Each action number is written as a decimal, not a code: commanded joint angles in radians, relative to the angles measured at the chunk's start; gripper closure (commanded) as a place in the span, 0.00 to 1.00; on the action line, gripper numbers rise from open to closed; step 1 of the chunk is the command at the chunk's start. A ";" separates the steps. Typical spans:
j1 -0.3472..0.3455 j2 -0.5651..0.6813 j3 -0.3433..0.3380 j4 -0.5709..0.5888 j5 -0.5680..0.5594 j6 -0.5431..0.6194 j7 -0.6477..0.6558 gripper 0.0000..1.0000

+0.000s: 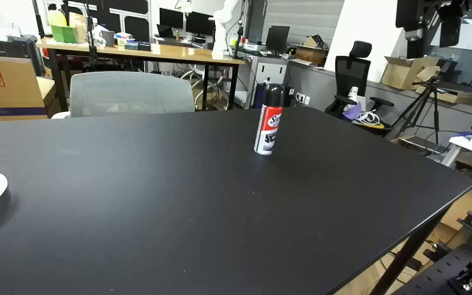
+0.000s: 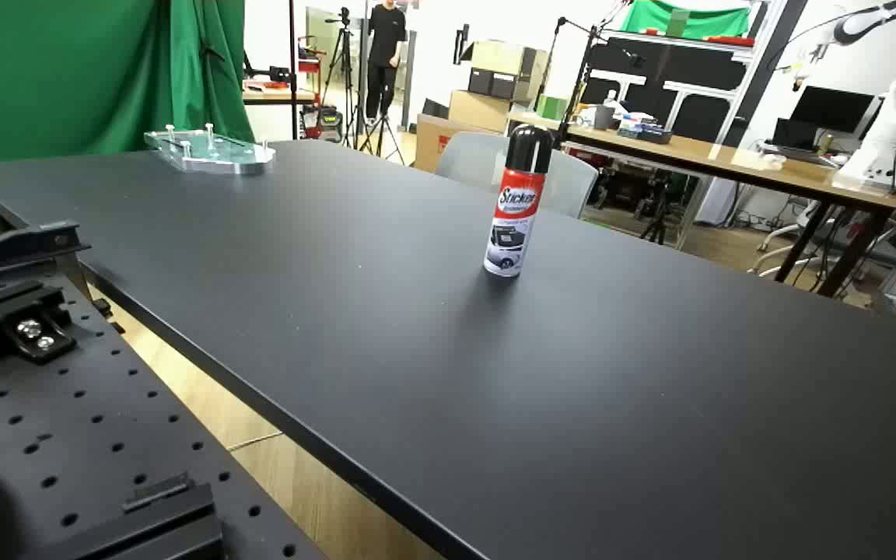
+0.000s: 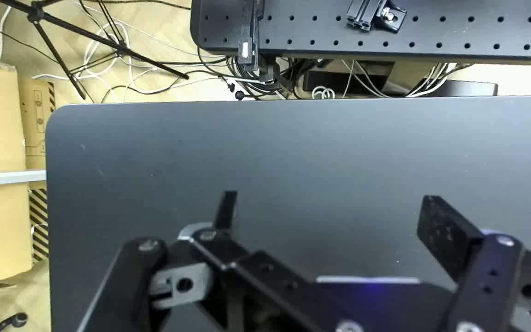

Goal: Remove the black lid from the spray can

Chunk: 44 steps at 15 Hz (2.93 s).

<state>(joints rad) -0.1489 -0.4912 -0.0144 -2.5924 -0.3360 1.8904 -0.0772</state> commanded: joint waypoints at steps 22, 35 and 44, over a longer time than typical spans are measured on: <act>0.049 0.178 -0.036 0.114 0.005 0.360 -0.062 0.00; 0.082 0.333 -0.044 0.189 0.074 0.421 -0.176 0.00; 0.101 0.599 -0.022 0.439 0.106 0.397 -0.248 0.00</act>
<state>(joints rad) -0.0583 0.0279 -0.0439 -2.2584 -0.2621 2.3265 -0.2803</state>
